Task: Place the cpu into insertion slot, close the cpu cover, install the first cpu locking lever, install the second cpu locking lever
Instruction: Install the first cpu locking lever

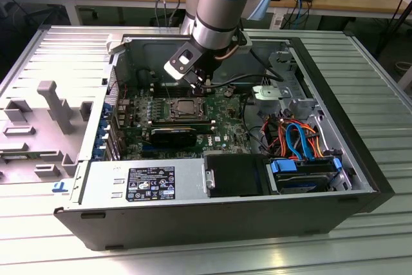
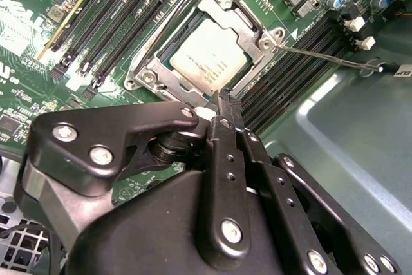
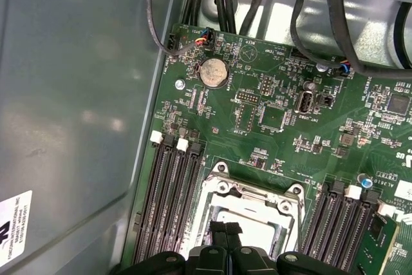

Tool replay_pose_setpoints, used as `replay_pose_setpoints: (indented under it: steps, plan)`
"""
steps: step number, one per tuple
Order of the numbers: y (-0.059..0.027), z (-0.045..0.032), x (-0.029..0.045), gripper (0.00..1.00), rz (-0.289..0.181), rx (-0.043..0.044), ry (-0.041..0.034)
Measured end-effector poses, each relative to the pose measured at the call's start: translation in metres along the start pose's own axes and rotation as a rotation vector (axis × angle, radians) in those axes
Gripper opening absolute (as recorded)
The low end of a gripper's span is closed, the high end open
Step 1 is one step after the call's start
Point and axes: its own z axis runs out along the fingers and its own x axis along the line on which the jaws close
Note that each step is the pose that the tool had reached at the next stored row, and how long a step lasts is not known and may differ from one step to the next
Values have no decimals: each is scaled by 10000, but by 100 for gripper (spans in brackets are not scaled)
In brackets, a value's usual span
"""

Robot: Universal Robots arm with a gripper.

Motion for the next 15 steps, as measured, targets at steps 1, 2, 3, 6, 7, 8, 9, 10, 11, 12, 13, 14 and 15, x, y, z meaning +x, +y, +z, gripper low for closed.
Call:
replay_pose_setpoints:
  steps: [1, 2, 3, 6, 7, 8, 9, 10, 11, 12, 13, 14, 15]
  plan:
    - [0, 1, 0, 11, -1, 1, -1]
    - [0, 1, 0, 11, -3, 2, -2]
    - [0, 3, -1, 11, -23, 5, -3]
    - [1, 5, -1, 11, -48, 10, -6]
    - [1, 5, -1, 11, -51, 10, -6]
    - [1, 6, -1, 11, -55, 11, -6]
    - [1, 7, -2, 11, -60, 13, -8]
    - [1, 9, -2, 11, -65, 13, -7]
    - [1, 11, -2, 11, -68, 13, -7]
    - [3, 22, -4, 11, -72, 14, -8]
    - [3, 24, -5, 11, -126, 25, -14]
    - [3, 24, -5, 11, -208, 41, -23]
    - [3, 25, -5, 11, -599, 117, -67]
